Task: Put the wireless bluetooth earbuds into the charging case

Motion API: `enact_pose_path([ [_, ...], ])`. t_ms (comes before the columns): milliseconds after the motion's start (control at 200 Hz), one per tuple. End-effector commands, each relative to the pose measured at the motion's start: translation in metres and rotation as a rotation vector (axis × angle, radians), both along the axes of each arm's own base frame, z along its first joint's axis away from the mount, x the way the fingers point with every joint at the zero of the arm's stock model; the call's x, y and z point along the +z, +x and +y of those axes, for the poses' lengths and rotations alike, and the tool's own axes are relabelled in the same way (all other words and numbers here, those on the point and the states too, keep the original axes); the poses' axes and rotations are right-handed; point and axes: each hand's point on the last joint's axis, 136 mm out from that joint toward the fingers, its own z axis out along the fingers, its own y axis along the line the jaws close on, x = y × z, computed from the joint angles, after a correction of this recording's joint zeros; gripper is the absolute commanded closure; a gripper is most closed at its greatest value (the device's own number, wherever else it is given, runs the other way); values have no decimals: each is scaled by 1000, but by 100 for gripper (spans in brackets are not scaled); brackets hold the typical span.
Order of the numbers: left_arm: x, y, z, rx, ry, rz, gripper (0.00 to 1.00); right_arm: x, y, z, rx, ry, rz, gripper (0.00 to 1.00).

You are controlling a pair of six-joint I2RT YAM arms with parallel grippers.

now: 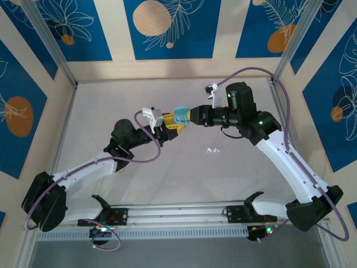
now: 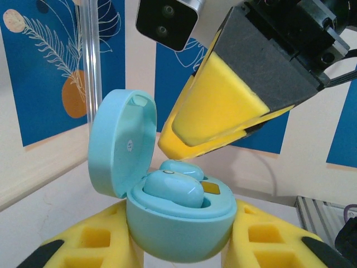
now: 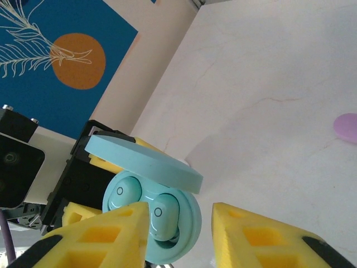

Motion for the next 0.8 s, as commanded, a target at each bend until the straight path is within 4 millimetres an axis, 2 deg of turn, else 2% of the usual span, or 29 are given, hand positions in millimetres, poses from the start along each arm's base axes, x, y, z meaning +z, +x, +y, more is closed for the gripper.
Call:
enact_pose_path([
  [0, 24, -12, -1, -33, -41, -78, 70, 29, -6, -6, -12, 71, -55, 61],
  [195, 20, -12, -1, -36, -28, -73, 70, 53, 6, -12, -38, 188, -38, 55],
  [340, 21, -12, -1, -36, -30, -71, 70, 59, 19, -9, -43, 192, 14, 52],
  [575, 27, -12, -2, -40, -39, -83, 70, 27, 37, 6, -23, 141, 176, 49],
  [690, 29, -12, -2, -34, -45, -89, 70, 17, 34, 14, 32, 124, 231, 48],
  [795, 29, -10, -2, -31, -42, -92, 70, 18, 27, 17, 72, 117, 229, 48],
])
